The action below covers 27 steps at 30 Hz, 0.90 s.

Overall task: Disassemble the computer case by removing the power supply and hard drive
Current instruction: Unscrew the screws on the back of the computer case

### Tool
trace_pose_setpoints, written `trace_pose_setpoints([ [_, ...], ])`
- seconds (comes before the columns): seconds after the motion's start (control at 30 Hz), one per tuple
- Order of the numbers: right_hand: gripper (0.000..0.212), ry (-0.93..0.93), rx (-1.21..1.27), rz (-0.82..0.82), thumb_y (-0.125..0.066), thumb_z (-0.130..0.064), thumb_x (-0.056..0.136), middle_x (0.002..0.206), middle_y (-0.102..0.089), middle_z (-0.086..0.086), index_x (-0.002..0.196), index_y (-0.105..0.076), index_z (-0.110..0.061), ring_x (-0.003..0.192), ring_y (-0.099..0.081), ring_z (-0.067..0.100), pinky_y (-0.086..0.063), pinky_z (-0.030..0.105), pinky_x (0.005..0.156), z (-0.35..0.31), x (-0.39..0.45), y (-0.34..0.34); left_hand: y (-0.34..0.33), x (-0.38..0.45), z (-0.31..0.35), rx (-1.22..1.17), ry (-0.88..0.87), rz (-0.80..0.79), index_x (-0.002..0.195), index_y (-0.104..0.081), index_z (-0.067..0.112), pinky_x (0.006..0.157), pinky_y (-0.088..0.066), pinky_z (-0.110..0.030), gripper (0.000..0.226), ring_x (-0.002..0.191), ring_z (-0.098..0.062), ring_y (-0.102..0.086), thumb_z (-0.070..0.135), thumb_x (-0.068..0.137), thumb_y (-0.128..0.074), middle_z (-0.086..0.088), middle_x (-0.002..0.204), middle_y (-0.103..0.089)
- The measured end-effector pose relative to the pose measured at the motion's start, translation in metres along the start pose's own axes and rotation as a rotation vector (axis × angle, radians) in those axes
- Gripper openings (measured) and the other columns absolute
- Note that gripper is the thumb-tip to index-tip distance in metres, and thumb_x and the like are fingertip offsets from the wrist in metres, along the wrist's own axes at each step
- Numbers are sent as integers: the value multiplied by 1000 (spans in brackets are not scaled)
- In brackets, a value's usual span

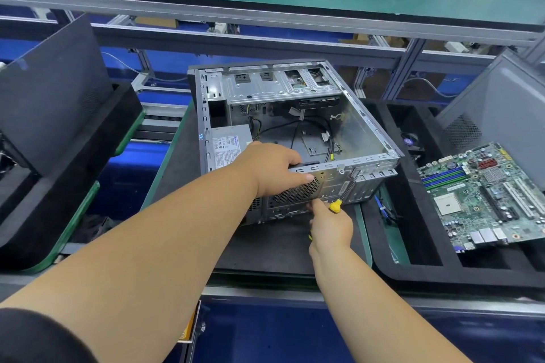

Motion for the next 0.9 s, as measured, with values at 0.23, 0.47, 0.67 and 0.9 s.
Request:
trace_pose_setpoints([
  [0.23,13,-14,3,25,-65,-14,81,56,-48,2,85,-68,-3,48,-39,15,-32,22,47,0,0,-1,0,0,0,12,-12,2,114,-65,23,76,-29,-31,52,95,-26,-58,66,91,-46,0,98,-67],
  [0.47,11,-75,6,41,-65,-16,82,48,-47,-1,76,-71,-10,45,-38,15,-31,23,49,-2,-2,-2,-2,2,-1,3,-12,2,117,-65,23,81,-32,-31,54,102,-26,-59,66,91,-46,-2,108,-69],
  [0.67,15,-71,40,-15,-62,-18,86,47,-48,-4,80,-75,-14,44,-34,12,-29,25,50,10,1,6,-3,1,-1,8,-12,1,106,-66,25,74,-27,-31,48,91,-24,-58,66,91,-46,2,89,-65],
  [0.9,9,-31,89,-34,-69,-19,83,64,-61,2,75,-66,-16,43,-38,9,-31,23,50,2,3,0,-2,1,0,23,-18,11,113,-65,22,76,-29,-31,53,97,-25,-59,66,91,-46,-1,102,-69],
])
Point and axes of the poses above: each hand's wrist, its own x-axis towards the middle knuckle, its own y-axis out of the back of the hand, z = x × y, the point moved 3 cm from there along x, towards the middle knuckle
